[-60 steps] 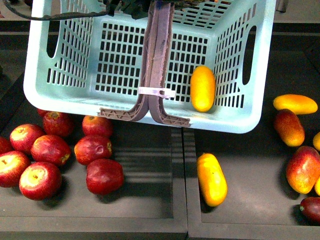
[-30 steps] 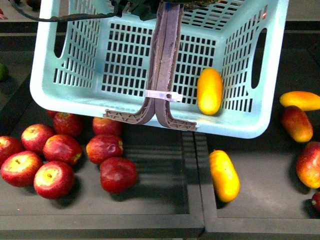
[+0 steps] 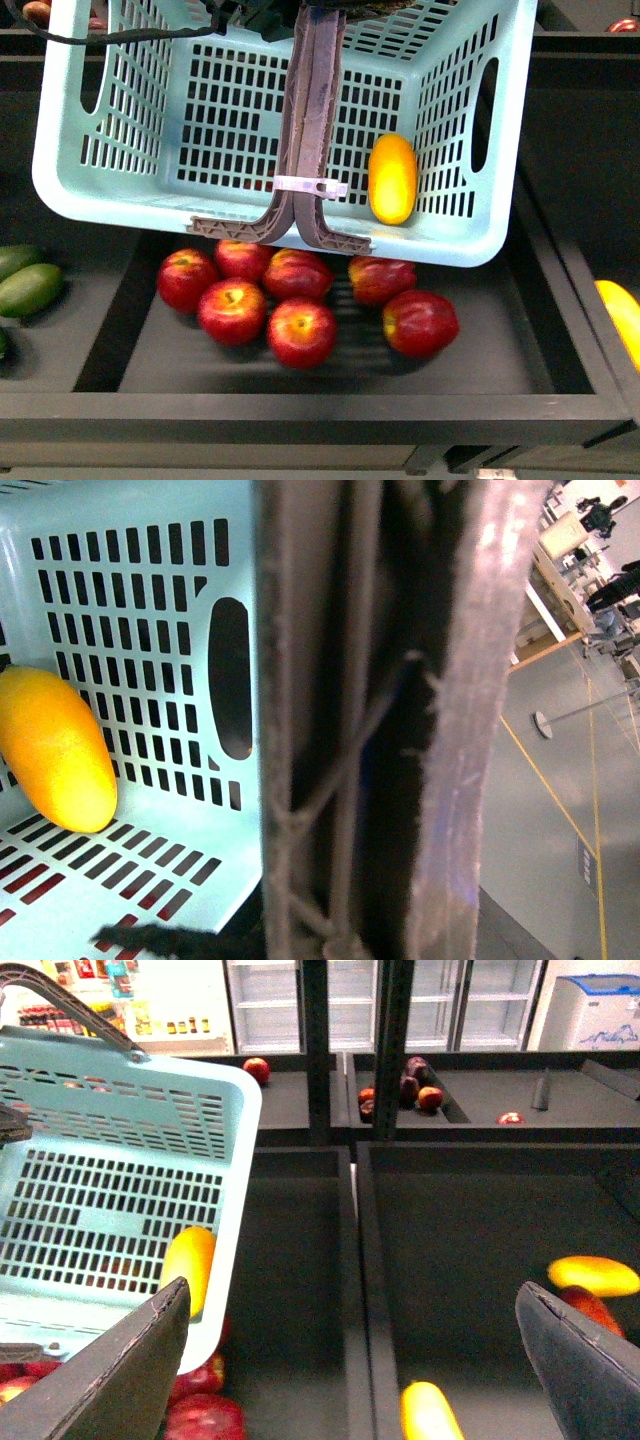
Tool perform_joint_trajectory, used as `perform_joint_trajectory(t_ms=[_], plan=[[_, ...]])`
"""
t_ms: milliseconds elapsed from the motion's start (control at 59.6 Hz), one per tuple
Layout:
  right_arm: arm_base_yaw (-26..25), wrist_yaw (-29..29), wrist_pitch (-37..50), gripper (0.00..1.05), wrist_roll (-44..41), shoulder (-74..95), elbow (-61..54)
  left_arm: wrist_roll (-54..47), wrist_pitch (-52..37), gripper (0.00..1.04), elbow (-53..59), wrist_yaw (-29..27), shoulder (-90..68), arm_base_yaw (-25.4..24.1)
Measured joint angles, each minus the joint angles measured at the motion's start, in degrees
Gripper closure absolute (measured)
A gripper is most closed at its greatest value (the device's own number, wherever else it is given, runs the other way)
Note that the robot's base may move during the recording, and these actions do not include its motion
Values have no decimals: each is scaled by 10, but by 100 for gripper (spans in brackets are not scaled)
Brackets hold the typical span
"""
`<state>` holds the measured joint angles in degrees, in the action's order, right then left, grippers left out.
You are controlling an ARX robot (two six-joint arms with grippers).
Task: Pick mango and avocado into basket
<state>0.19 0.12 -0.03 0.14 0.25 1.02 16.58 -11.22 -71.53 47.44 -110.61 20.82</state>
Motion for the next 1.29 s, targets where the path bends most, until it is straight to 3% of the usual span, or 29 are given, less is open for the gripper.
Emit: perform_joint_trajectory(t_ms=[1292], plan=[[0,1,0,9,0,-1,0,0,0,90,0,4,-1,-1]])
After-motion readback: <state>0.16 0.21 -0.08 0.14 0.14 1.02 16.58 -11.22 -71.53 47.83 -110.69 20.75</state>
